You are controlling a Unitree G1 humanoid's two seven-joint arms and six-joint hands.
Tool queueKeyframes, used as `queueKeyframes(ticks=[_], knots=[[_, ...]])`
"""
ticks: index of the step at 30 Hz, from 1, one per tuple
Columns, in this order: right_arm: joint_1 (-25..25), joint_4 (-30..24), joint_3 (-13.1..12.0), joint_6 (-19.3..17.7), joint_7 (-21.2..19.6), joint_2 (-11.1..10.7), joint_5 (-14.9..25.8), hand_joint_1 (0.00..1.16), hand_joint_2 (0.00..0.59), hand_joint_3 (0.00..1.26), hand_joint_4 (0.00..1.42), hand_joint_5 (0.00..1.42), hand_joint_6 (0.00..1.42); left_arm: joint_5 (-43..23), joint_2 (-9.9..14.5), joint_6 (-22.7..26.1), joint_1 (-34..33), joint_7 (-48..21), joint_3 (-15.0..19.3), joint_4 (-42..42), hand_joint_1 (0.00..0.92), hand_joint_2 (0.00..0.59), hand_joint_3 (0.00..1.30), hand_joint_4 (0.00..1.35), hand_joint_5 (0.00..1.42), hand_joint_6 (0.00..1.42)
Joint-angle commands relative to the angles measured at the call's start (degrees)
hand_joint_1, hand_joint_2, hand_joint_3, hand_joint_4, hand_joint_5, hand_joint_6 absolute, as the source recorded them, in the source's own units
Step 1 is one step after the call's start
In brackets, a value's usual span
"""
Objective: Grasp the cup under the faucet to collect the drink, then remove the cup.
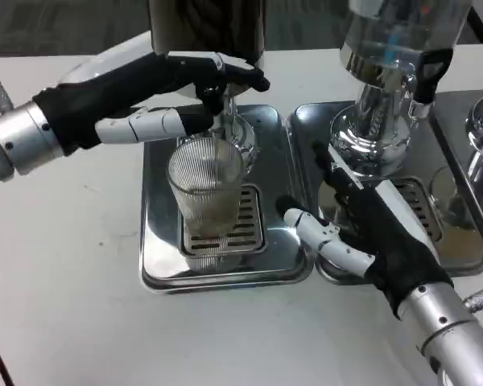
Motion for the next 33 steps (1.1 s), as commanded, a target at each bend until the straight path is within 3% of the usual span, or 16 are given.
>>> queueKeyframes(ticks=[1,24,33], knots=[[-0.8,1.1,0.2,1.2,0.0,0.5,0.8,0.43,0.250,0.00,0.00,0.00,0.00,2.2,0.6,-2.5,1.3,0.6,-1.6,-0.6,0.000,0.086,0.30,0.16,0.15,0.15],[-3.5,4.0,1.7,1.6,-0.6,1.3,0.8,0.38,0.247,0.00,0.00,0.00,0.00,3.0,1.2,-5.1,1.7,3.9,-2.9,-0.8,0.000,0.091,0.30,0.16,0.14,0.15],[-5.8,8.3,2.1,-2.7,2.2,0.3,4.1,0.30,0.223,0.00,0.00,0.00,0.00,3.4,1.1,-5.0,2.0,4.8,-3.1,-0.6,0.000,0.090,0.30,0.16,0.14,0.16]])
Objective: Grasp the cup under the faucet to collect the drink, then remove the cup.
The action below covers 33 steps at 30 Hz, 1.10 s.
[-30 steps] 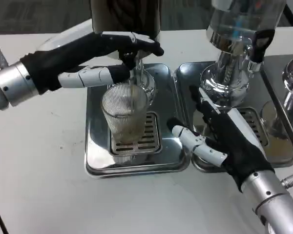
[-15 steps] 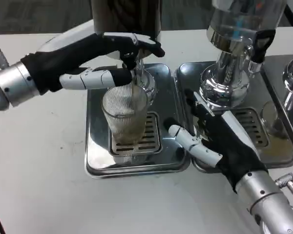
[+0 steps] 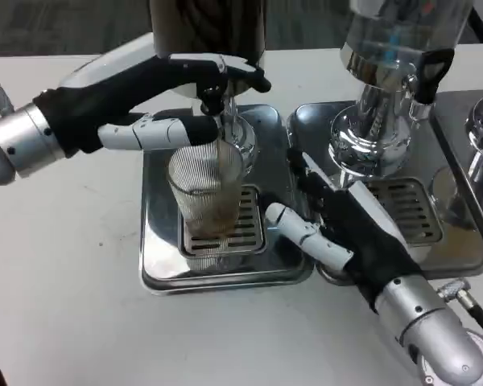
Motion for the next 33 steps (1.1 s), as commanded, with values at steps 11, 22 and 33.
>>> queueKeyframes(ticks=[11,22,33], knots=[[-2.8,4.1,0.7,-3.2,-0.2,0.5,1.0,0.28,0.220,0.00,0.00,0.00,0.00,0.7,0.6,-1.3,1.7,-0.2,-0.9,-0.9,0.000,0.094,0.30,0.16,0.14,0.17],[-5.9,6.4,0.9,-4.6,-0.9,1.7,0.8,0.27,0.222,0.00,0.00,0.00,0.00,0.5,0.8,-2.4,2.2,0.1,-1.0,-2.2,0.000,0.095,0.31,0.17,0.14,0.17],[-6.8,8.0,0.8,-4.3,-1.1,2.0,0.6,0.27,0.222,0.00,0.00,0.00,0.00,2.7,1.4,-5.6,2.7,2.8,-1.7,-3.1,0.000,0.095,0.31,0.17,0.14,0.17]])
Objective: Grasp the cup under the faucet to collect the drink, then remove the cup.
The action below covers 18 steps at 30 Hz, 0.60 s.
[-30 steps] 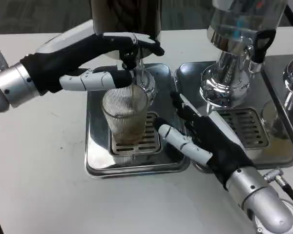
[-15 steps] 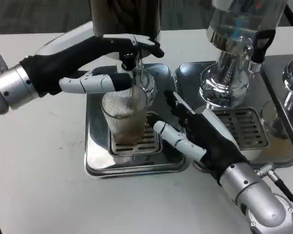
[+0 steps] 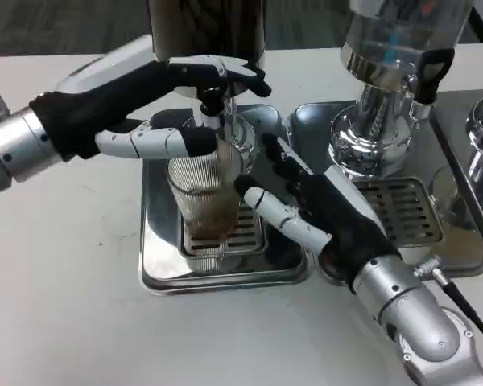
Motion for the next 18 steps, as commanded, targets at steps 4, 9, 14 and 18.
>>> queueKeyframes(ticks=[4,9,14,18], knots=[[-1.4,1.5,-0.2,-0.3,-0.1,0.6,1.1,0.27,0.223,0.00,0.00,0.00,0.00,3.2,0.9,-2.8,1.0,2.4,-2.0,-0.6,0.000,0.095,0.31,0.17,0.14,0.17],[-1.6,1.8,-0.1,-0.4,-0.4,0.6,1.0,0.26,0.226,0.00,0.00,0.00,0.00,3.2,1.2,-2.8,1.1,3.3,-2.7,-0.5,0.000,0.095,0.31,0.17,0.14,0.17],[-2.3,2.6,0.1,-0.6,-0.7,0.8,0.8,0.26,0.225,0.00,0.00,0.00,0.00,3.0,1.3,-2.6,1.1,3.6,-2.9,-0.4,0.000,0.097,0.31,0.17,0.14,0.17],[-2.8,3.4,0.1,-0.8,-0.9,1.0,0.8,0.26,0.223,0.00,0.00,0.00,0.00,2.8,1.3,-2.5,1.2,3.5,-2.9,-0.5,0.000,0.099,0.31,0.17,0.14,0.17]])
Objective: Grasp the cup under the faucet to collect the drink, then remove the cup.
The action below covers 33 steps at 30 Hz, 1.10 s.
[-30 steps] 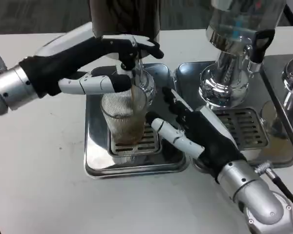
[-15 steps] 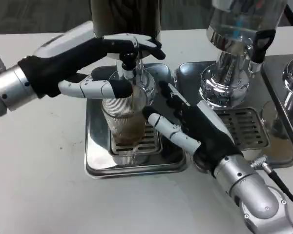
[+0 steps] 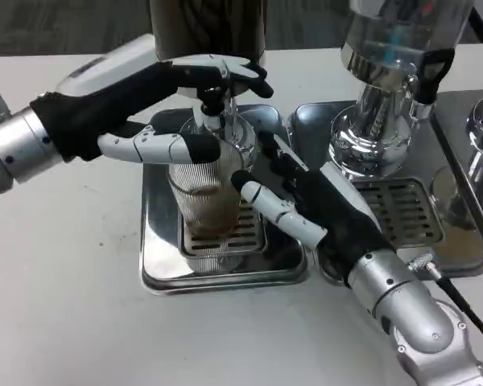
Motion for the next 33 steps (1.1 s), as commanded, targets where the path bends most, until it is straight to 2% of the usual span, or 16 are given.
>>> queueKeyframes(ticks=[1,11,33], knots=[[-1.0,1.4,0.1,-0.8,-0.8,0.6,0.2,0.26,0.223,0.00,0.00,0.00,0.00,0.9,0.5,-0.7,1.1,-0.3,-1.0,-0.4,0.000,0.100,0.31,0.17,0.14,0.17],[-2.9,4.1,-0.2,-1.3,-0.8,1.2,0.7,0.27,0.222,0.00,0.00,0.00,0.00,0.7,0.6,-0.6,1.5,-0.3,-0.9,-0.8,0.000,0.101,0.32,0.18,0.14,0.17],[-8.0,12.9,-0.7,-5.3,-1.1,3.0,2.0,0.25,0.228,0.00,0.00,0.00,0.00,0.5,1.7,-0.2,2.4,0.5,-0.5,-1.6,0.000,0.102,0.33,0.18,0.14,0.18]])
